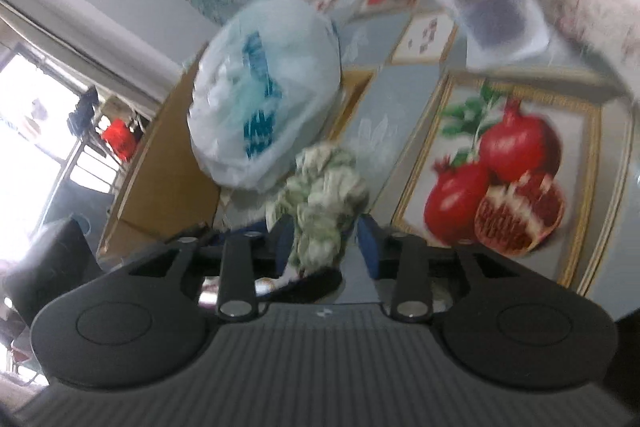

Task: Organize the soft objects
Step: 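Close the right tool on the green floral cloth while the left tool grips it, then carry the green floral cloth with both tools into the box and open them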

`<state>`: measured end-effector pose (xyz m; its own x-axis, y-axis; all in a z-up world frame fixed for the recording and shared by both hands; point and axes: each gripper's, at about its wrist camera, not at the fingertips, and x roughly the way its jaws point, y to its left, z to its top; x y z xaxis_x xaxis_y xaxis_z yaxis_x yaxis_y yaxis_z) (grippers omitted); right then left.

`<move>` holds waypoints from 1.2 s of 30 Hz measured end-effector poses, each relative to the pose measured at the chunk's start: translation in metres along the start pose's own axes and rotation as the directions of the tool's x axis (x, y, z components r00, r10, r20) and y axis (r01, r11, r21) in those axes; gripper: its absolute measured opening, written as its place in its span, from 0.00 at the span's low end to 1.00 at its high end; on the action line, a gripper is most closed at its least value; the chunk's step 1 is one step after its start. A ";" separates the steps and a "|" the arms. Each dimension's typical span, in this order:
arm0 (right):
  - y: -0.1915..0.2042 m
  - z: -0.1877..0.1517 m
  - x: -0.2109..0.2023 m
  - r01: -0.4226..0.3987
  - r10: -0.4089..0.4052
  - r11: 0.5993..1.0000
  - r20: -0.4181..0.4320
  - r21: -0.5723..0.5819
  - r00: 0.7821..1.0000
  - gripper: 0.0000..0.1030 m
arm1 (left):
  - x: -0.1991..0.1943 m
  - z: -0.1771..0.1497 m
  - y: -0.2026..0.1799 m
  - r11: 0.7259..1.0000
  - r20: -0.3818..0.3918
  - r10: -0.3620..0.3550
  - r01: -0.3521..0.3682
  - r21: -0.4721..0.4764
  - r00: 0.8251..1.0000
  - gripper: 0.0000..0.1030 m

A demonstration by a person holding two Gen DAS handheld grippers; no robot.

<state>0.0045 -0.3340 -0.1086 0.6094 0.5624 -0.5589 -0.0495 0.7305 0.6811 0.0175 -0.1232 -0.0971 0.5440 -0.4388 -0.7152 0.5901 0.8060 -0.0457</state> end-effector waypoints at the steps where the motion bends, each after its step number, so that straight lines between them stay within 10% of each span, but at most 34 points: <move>1: -0.003 0.003 0.000 0.004 -0.004 1.000 0.016 -0.003 1.000 0.43 | 0.001 0.000 0.000 1.000 -0.003 0.005 -0.005 -0.004 1.000 0.77; 24: 0.008 0.014 0.029 -0.130 0.132 0.991 0.046 -0.028 0.990 0.25 | -0.026 0.016 -0.001 0.995 0.103 0.093 -0.091 -0.031 0.990 0.38; 36: 0.131 0.066 0.052 -0.336 0.342 0.896 -0.032 -0.292 0.939 0.25 | -0.128 0.034 0.058 0.948 0.290 0.311 -0.272 -0.166 0.905 0.38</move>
<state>0.0817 -0.2344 -0.0168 0.5305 0.7901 -0.3071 -0.4802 0.5787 0.6592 0.0025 -0.0333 0.0158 0.8486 -0.2621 -0.4595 0.3124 0.9493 0.0355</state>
